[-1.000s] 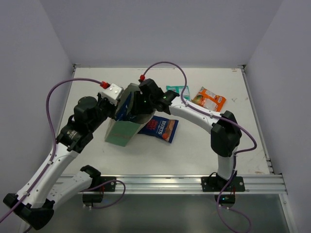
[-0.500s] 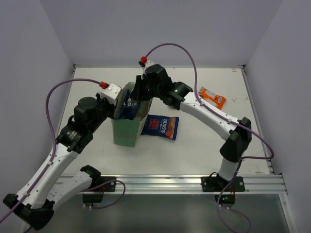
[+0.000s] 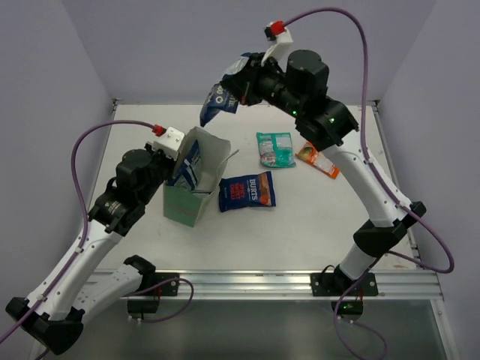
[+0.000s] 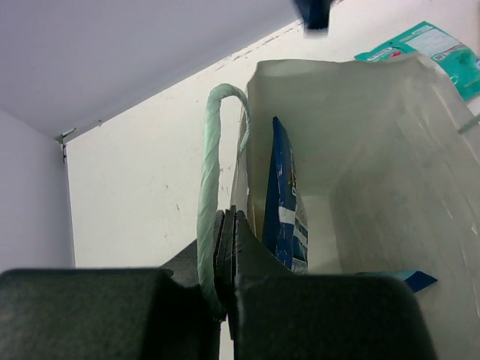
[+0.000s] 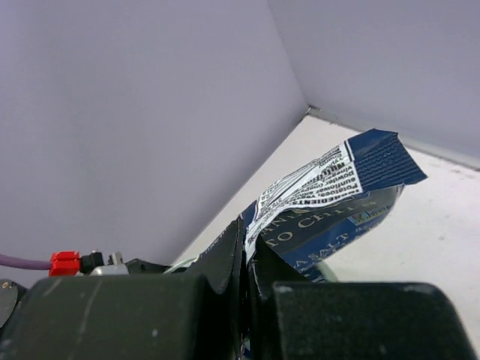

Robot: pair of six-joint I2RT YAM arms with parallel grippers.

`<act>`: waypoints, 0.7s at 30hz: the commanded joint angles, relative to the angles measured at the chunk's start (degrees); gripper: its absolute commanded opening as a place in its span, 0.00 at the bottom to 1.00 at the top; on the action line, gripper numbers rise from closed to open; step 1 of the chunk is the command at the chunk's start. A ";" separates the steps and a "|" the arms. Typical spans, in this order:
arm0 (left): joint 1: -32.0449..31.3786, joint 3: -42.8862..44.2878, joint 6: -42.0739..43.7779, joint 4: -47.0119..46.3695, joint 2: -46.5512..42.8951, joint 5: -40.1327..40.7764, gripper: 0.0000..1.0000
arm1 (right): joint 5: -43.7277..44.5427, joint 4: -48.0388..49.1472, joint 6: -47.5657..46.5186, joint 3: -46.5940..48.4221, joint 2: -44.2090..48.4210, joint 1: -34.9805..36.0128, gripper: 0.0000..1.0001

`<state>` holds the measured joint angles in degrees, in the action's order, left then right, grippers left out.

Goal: Take the snacks out of the paper bag

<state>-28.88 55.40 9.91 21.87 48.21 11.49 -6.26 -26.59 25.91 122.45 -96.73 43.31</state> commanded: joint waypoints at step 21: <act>4.01 -1.43 3.62 -8.68 0.93 4.07 0.00 | -4.80 23.50 3.97 -61.00 24.66 -26.61 0.00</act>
<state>-25.17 53.98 12.95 18.39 49.50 16.78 -7.09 -15.64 30.00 65.14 -71.77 16.58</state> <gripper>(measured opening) 0.019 0.011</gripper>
